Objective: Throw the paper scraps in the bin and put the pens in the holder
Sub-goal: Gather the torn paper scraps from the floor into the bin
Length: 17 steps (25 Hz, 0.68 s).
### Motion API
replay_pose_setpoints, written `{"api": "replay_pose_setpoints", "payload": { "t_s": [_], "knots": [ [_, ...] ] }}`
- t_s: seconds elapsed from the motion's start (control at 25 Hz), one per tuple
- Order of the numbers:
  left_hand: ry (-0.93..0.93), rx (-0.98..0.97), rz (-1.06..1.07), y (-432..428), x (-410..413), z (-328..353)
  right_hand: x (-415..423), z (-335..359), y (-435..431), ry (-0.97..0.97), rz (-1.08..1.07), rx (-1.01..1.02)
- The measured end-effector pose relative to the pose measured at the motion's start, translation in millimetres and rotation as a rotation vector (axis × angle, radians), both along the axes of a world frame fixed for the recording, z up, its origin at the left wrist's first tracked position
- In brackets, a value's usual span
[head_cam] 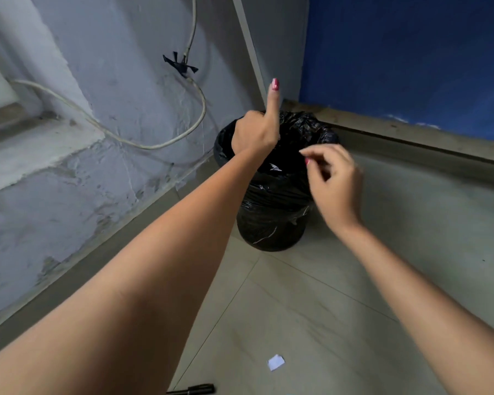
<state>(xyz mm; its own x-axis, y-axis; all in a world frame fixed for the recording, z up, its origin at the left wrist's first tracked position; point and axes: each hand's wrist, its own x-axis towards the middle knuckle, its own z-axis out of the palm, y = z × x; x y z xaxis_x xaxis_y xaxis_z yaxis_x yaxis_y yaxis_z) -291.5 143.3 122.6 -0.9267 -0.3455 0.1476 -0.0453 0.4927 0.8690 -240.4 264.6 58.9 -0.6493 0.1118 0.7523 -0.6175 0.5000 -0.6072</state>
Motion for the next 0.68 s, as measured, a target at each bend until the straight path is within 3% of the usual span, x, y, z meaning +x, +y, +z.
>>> {"api": "replay_pose_setpoints", "payload": {
  "t_s": [0.08,0.16,0.32,0.44,0.56,0.64,0.68],
  "knots": [
    [-0.063,-0.033,-0.104,3.0,4.4,-7.0,36.3,-35.2,-3.9,0.064,0.024,0.156],
    [-0.044,0.066,-0.168,1.4,5.3,-15.2,74.1,-88.7,0.7,0.003,0.175,0.411],
    [0.349,0.091,-0.046,-8.6,21.8,-27.3,146.7,-182.1,27.8,-0.407,0.747,0.993],
    [0.593,-0.008,0.075,-10.3,66.3,-61.3,192.2,-230.8,49.1,-0.315,0.779,1.274],
    [0.444,-0.007,0.123,-12.5,127.8,-132.1,201.7,-229.8,63.4,-0.351,0.525,1.320],
    [0.180,-0.076,0.059,-21.4,168.6,-188.7,188.6,-224.2,57.2,-0.291,0.597,1.253],
    [0.000,-0.114,-0.020,-25.9,188.6,-213.4,179.3,-219.3,53.0,-0.308,0.656,1.094]
  ]
}}
